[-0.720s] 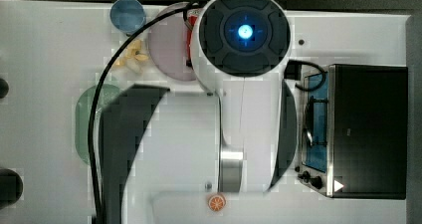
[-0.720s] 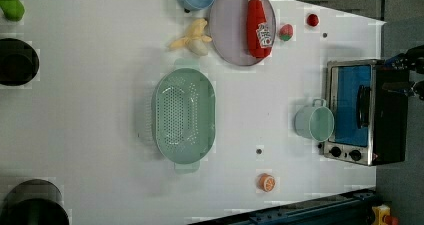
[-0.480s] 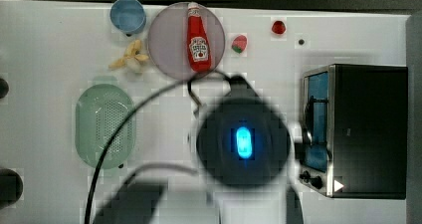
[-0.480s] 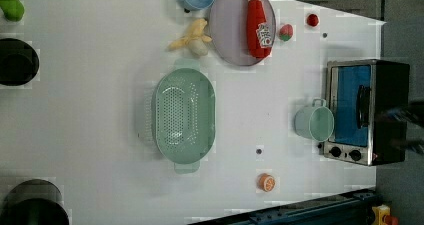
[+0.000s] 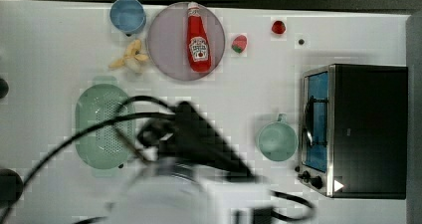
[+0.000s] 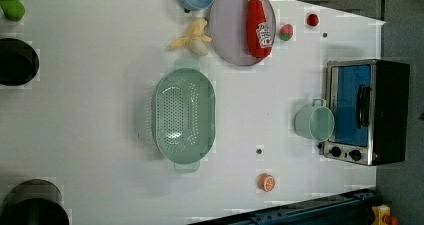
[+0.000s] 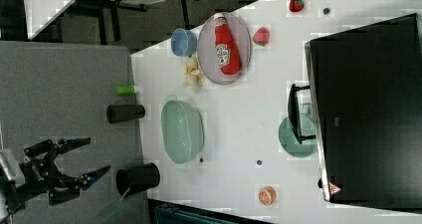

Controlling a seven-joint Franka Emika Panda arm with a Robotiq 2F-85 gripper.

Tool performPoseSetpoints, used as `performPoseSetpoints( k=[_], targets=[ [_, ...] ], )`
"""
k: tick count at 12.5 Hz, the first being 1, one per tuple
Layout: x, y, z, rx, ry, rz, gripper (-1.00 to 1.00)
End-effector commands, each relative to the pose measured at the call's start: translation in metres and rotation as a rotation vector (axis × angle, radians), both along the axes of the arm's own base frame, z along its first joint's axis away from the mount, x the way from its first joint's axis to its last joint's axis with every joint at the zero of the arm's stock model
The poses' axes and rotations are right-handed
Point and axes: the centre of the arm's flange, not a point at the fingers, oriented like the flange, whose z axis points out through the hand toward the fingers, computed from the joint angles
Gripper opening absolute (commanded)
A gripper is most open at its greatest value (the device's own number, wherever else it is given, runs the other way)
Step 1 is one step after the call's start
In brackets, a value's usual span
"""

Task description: Drag strainer left to right.

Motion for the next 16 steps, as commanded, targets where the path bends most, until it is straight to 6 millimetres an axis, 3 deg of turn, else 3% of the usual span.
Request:
performPoseSetpoints(
  k=[1, 5, 8, 10, 13, 16],
  targets=[
    [0.009, 0.114, -0.111, -0.064, 0.241, 0.071, 1.00],
    [0.009, 0.217, -0.184, -0.047, 0.243, -0.117, 1.00],
    [0.016, 0.263, -0.241, 0.034, 0.252, -0.337, 1.00],
    [0.021, 0.275, -0.279, 0.063, 0.282, -0.492, 1.00],
    [0.030, 0.278, -0.339, 0.080, 0.319, -0.690, 1.00],
    [0.034, 0.279, -0.396, 0.093, 0.345, -0.699, 1.00]
  ],
)
